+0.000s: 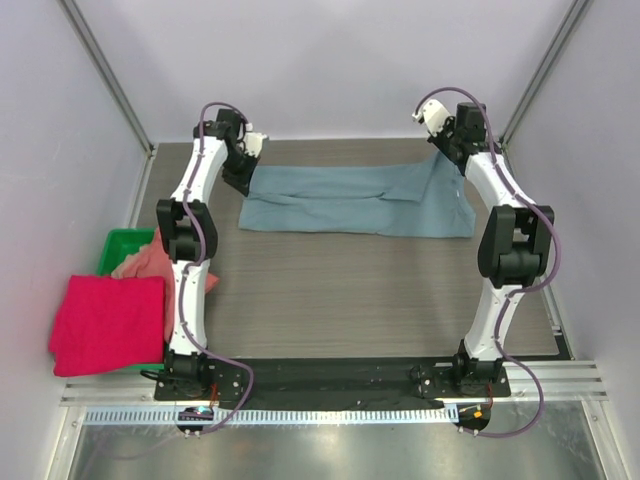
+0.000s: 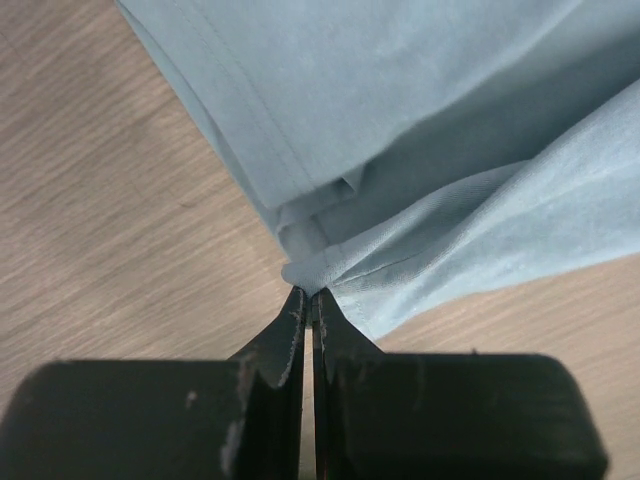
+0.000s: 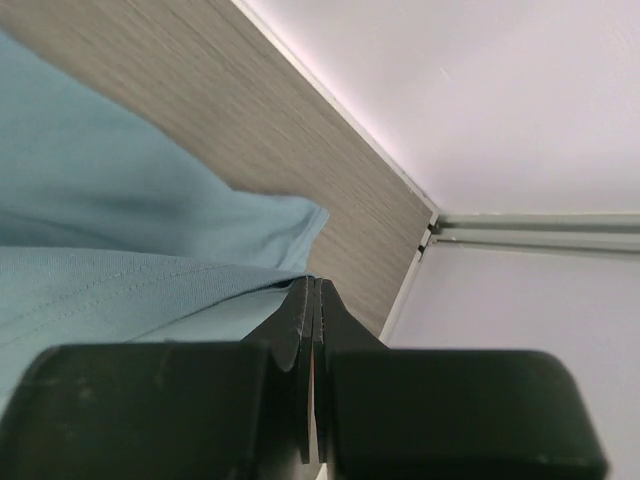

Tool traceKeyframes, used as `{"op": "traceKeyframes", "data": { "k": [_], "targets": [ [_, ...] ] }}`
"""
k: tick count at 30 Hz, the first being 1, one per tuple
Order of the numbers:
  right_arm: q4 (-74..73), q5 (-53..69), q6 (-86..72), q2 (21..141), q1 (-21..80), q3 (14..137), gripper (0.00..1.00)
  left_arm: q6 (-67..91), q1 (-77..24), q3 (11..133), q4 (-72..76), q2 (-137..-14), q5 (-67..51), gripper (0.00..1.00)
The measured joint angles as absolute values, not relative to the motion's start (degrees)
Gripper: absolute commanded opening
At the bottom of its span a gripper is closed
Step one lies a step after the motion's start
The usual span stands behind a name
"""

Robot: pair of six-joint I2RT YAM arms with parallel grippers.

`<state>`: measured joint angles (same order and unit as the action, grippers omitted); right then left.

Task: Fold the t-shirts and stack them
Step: Fold the tshirt

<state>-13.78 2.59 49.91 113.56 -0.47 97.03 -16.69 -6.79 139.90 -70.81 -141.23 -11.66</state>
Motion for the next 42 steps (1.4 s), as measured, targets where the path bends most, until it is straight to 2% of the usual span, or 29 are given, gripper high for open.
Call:
{"op": "traceKeyframes", "data": {
  "k": [3,4,6,7,9,13,18,23,28,42],
  "targets": [
    [-13.4,2.3,49.2,117.4,-0.5,100.9,0.01,-16.6,-6.8,140.7,-70.0,-142.3,-10.7,0.00],
    [-13.2,2.1,49.1,118.7,-0.5,102.0,0.01,-16.5,-6.8,140.9,-69.7,-142.8,-10.5,0.03],
    [-13.0,1.4,49.1,120.8,-0.4,103.5,0.04,-16.3,-6.8,141.2,-69.3,-143.7,-10.0,0.18],
    [-12.8,0.7,49.1,121.6,-0.4,103.7,0.18,-15.9,-6.8,141.2,-69.1,-144.0,-9.8,0.33],
    [-12.5,-1.1,48.6,122.6,0.0,103.7,0.34,-15.3,-6.9,141.2,-68.7,-144.3,-8.5,0.44],
    [-11.9,-4.8,47.2,123.1,0.8,103.4,0.43,-13.8,-7.2,141.2,-67.4,-144.2,-5.5,0.51],
    [-11.8,-4.4,43.5,118.3,1.1,97.6,0.46,-12.9,-7.4,139.5,-66.0,-142.1,-3.9,0.49],
    [-20.3,5.4,42.4,113.1,1.1,94.1,0.46,-13.7,-8.3,135.3,-65.3,-136.6,-6.1,0.36],
    [-26.8,11.7,41.7,113.1,1.2,93.7,0.45,-14.9,-10.3,131.0,-65.2,-135.2,-8.7,0.27],
    [-32.9,17.1,41.5,122.4,1.2,95.2,0.47,-15.3,-10.7,124.4,-65.5,-139.9,-8.9,0.24]
  ]
}}
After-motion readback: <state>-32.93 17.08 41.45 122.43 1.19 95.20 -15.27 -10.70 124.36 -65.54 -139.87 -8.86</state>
